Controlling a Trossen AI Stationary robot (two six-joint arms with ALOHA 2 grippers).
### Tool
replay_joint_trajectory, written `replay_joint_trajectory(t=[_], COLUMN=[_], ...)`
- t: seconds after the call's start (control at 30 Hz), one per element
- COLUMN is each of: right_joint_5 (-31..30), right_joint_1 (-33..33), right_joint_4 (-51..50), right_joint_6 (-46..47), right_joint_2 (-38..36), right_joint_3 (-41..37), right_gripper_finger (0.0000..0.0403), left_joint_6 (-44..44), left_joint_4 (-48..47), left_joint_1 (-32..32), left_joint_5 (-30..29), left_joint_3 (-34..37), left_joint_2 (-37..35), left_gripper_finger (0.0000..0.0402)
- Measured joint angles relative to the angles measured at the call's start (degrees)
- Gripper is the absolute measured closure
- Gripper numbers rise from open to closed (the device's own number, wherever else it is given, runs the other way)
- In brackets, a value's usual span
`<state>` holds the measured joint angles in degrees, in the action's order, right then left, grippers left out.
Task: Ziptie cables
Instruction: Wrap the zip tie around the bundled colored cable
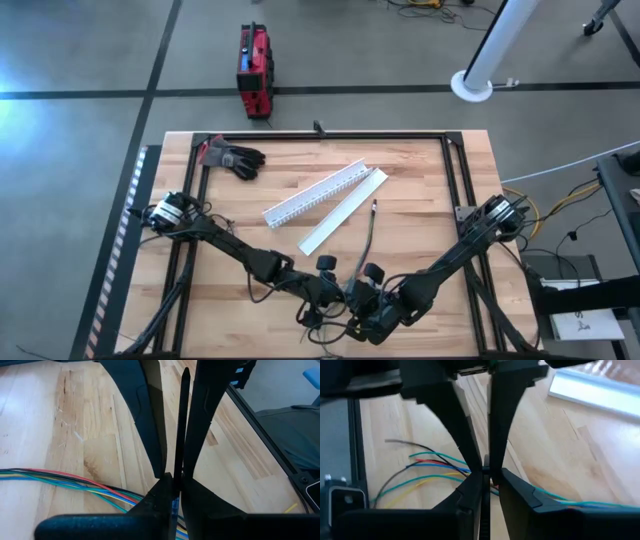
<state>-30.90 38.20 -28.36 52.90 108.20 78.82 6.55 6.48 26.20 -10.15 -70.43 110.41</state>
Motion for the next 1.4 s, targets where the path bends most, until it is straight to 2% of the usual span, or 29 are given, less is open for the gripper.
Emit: replay_joint_trajectory(t=[0.17, 0.33, 0.63, 1.1, 1.4], right_joint_5=[1.13, 1.30, 1.66, 3.07, 3.23], right_joint_1=[0.00, 0.00, -0.11, -0.01, 0.88], right_joint_4=[0.02, 0.04, 0.11, -0.63, -5.08], right_joint_6=[-6.02, -6.45, -7.32, -10.56, -9.44], right_joint_2=[0.00, 0.00, 0.00, -1.14, -3.90], right_joint_3=[0.01, 0.01, 0.01, 0.01, 0.01], right_gripper_finger=[0.0347, 0.0342, 0.0396, 0.0403, 0.0402], left_joint_6=[0.00, 0.00, 0.00, 0.00, 0.15], left_joint_4=[0.06, 0.09, 0.09, 0.43, 0.39], left_joint_1=[0.01, 0.00, -0.04, -0.02, -0.07], left_joint_5=[0.04, 0.04, 0.03, -0.02, -0.31], left_joint_3=[0.00, 0.00, 0.00, -0.04, -0.15], left_joint_2=[0.00, 0.00, 0.00, 0.00, -0.11], left_gripper_finger=[0.0392, 0.0392, 0.0392, 0.0392, 0.0392])
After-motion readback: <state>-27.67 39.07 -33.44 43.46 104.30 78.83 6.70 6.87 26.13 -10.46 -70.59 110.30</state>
